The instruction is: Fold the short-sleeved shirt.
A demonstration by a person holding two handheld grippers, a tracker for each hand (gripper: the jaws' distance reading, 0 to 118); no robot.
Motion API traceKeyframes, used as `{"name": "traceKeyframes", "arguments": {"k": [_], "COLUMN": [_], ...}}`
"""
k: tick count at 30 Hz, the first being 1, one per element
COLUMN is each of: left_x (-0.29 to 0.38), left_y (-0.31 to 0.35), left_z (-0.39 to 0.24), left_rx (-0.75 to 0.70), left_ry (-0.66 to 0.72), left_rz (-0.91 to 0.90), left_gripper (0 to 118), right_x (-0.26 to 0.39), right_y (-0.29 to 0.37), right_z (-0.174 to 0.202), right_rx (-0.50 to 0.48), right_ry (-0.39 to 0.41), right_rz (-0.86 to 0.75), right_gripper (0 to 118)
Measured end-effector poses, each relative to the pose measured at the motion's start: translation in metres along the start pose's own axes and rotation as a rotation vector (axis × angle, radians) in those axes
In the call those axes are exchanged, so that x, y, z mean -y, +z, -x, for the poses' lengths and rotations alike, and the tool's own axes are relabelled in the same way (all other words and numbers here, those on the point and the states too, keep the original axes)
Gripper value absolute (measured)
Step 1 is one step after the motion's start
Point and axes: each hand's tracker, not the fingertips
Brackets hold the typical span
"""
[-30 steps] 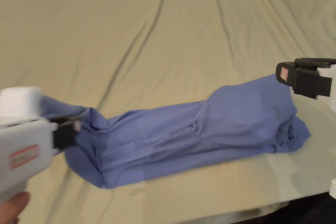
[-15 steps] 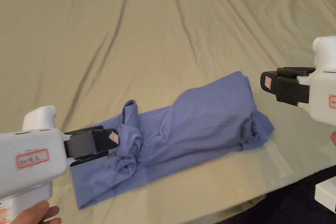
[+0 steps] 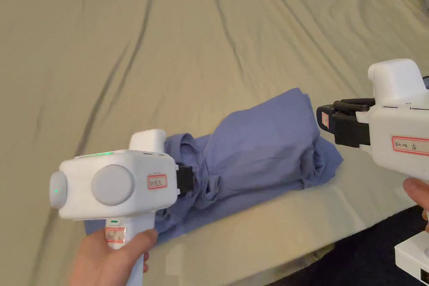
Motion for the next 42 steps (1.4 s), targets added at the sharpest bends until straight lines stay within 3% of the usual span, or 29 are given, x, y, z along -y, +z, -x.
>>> {"name": "traceKeyframes", "arguments": {"k": [5, 8, 12, 15, 18, 19, 20, 21, 22, 23, 27, 30, 31, 33, 34, 35, 37, 38, 39, 41, 42], "left_x": [-0.001, -0.006, 0.002, 0.018, 0.044, 0.053, 0.067, 0.079, 0.091, 0.101, 0.114, 0.111, 0.107, 0.096, 0.097, 0.097, 0.094, 0.094, 0.092, 0.098, 0.098], "left_y": [-0.013, 0.019, 0.075, 0.116, 0.145, 0.149, 0.150, 0.148, 0.143, 0.138, 0.106, 0.068, 0.056, 0.034, 0.039, 0.042, 0.044, 0.048, 0.048, 0.053, 0.059], "left_z": [-0.033, -0.039, -0.040, 0.003, 0.078, 0.102, 0.131, 0.154, 0.177, 0.195, 0.226, 0.227, 0.223, 0.212, 0.208, 0.206, 0.197, 0.194, 0.191, 0.208, 0.209], "left_rx": [-0.047, 0.126, 0.146, 0.179, 0.275, 0.321, 0.365, 0.420, 0.451, 0.437, 0.401, 0.504, 0.553, 0.518, 0.505, 0.590, 0.474, 0.420, 0.338, 0.465, 0.443], "left_ry": [-0.047, -0.039, -0.085, 0.008, 0.214, 0.301, 0.395, 0.453, 0.505, 0.541, 0.599, 0.666, 0.657, 0.605, 0.574, 0.553, 0.598, 0.537, 0.502, 0.548, 0.550], "left_rz": [0.003, -0.053, -0.172, -0.233, -0.303, -0.321, -0.350, -0.385, -0.397, -0.361, -0.321, -0.291, -0.276, -0.234, -0.310, -0.376, -0.312, -0.314, -0.302, -0.277, -0.286], "left_gripper": [2, 2, 2, 2, 2, 7, 24, 62, 83, 83, 83, 83, 83, 83, 83, 81, 54, 54, 8, 8, 8], "right_x": [0.004, 0.005, 0.003, 0.000, -0.002, -0.002, -0.003, -0.003, -0.002, -0.002, 0.002, 0.004, 0.005, 0.005, 0.005, 0.004, 0.003, 0.002, 0.002, 0.000, -0.001], "right_y": [0.004, 0.006, 0.011, 0.014, 0.014, 0.014, 0.013, 0.012, 0.011, 0.010, 0.005, 0.002, 0.001, 0.001, 0.001, 0.001, -0.001, -0.003, -0.004, -0.006, -0.007], "right_z": [-0.003, -0.003, 0.001, 0.006, 0.013, 0.016, 0.018, 0.021, 0.025, 0.029, 0.043, 0.051, 0.052, 0.052, 0.051, 0.049, 0.044, 0.042, 0.039, 0.035, 0.035], "right_rx": [-0.004, -0.012, -0.018, -0.028, -0.038, -0.042, -0.048, -0.053, -0.056, -0.062, -0.066, -0.065, -0.062, -0.060, -0.056, -0.052, -0.046, -0.045, -0.046, -0.048, -0.045], "right_ry": [-0.007, -0.009, -0.011, -0.001, 0.018, 0.021, 0.022, 0.025, 0.030, 0.042, 0.057, 0.061, 0.062, 0.062, 0.060, 0.058, 0.042, 0.031, 0.023, 0.013, 0.013], "right_rz": [0.005, 0.003, -0.004, -0.008, -0.003, -0.001, 0.003, 0.009, 0.014, 0.024, 0.051, 0.063, 0.066, 0.073, 0.076, 0.077, 0.078, 0.078, 0.076, 0.080, 0.082], "right_gripper": [2, 2, 2, 2, 2, 2, 2, 2, 2, 2, 2, 2, 2, 2, 2, 2, 2, 2, 2, 2, 2]}}
